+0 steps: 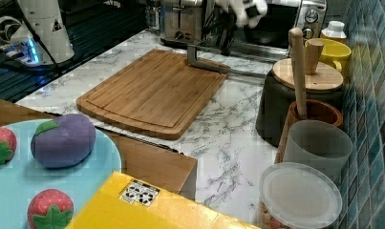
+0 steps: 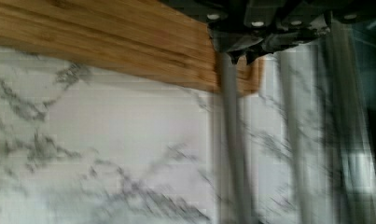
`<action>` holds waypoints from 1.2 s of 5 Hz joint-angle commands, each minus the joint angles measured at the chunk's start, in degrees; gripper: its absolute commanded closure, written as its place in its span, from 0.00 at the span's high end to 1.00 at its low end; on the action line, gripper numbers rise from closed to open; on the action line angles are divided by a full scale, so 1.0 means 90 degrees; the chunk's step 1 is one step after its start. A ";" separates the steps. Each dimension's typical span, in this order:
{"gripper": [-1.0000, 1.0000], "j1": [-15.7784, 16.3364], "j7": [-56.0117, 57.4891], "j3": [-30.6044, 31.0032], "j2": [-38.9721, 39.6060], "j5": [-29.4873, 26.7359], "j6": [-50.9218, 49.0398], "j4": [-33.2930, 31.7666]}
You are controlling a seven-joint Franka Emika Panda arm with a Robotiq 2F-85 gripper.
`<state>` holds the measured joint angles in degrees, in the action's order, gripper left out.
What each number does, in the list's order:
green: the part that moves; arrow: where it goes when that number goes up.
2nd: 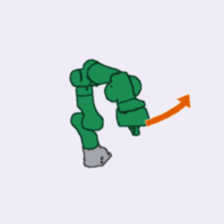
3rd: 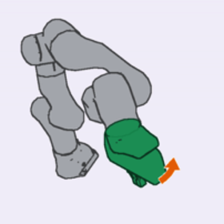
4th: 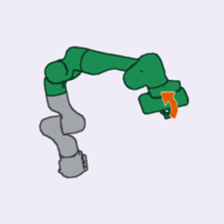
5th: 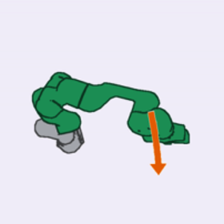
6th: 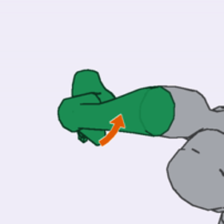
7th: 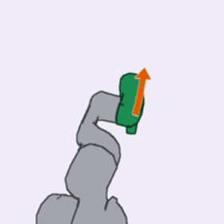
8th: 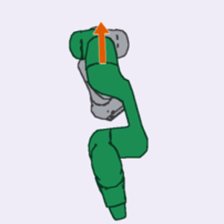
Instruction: Close the oven.
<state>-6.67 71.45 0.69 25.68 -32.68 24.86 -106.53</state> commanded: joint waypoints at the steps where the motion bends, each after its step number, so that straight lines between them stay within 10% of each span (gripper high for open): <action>1: 0.00 -0.0181 0.0822 0.0374 -0.0145 -0.0906 0.0090 0.0452; 6: 0.00 -0.0065 0.0385 0.0844 0.0480 -0.0625 0.0214 0.0791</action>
<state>-8.61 74.08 6.50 31.81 -37.26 27.37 -106.31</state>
